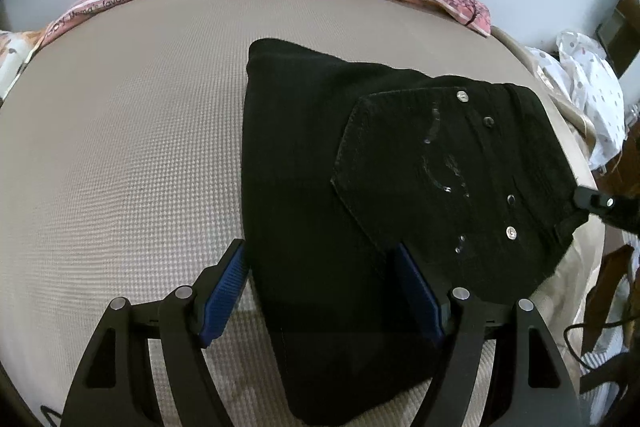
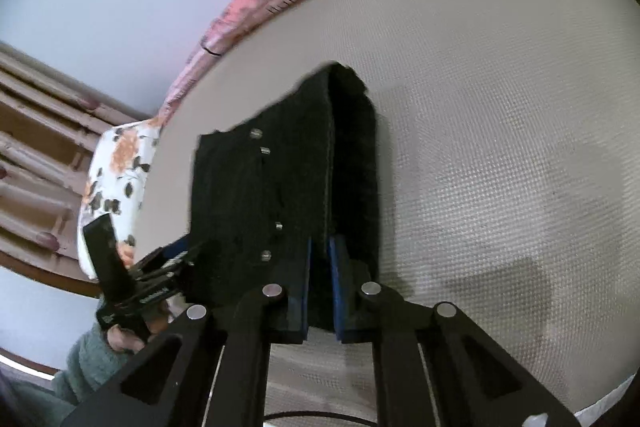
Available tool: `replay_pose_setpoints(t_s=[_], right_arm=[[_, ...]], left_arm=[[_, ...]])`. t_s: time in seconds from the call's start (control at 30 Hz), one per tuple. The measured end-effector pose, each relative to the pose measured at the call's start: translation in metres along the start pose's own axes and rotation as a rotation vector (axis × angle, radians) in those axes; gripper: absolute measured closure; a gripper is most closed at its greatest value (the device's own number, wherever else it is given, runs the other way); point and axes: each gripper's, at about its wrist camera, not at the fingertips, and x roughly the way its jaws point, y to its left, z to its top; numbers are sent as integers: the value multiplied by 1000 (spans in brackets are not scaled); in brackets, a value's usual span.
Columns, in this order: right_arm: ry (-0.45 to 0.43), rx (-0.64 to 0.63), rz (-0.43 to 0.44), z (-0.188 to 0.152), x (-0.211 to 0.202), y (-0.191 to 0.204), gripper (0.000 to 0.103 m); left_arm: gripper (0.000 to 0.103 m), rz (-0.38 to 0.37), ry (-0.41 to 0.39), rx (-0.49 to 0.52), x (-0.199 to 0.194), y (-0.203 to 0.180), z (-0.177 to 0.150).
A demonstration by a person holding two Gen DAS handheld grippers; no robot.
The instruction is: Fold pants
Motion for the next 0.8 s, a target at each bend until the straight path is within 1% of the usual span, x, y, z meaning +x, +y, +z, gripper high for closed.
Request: replay_pose_setpoints(t_s=[0.1,0.17,0.23,0.3,0.43,0.5,0.6,0.73,0.8], right_arm=[[-20,-15,-33,-7,-15,3,95],[4,-24,-75,-11,-10,-1,95],[48,-10,-115,-16,6,-10,95],[61,-19,-137,-15,17,-13,95],[75,-26,-139,-11,16,-12,95],[74,-28,-143,-10,15,-11,91],[66,-26,-148,-8,13,-5,89],[36,-57,-180,-1,6,8,75],[6,-82,-196,5,0,15,73]], left_arm=[[28,11,-12,38,-9,-4,-4],[28,10,-2,66,-9,-6,-10],[28,40,19,95,-1,-7,-16],[28,43,15,85,4,-7,-20],[27,40,23,72,6,-5,-18],[27,55,16,76,6,-8,-18],[26,108,2,95,4,-16,-20],[23,178,-7,117,4,-23,-21],[22,201,-11,118,4,-25,-23]])
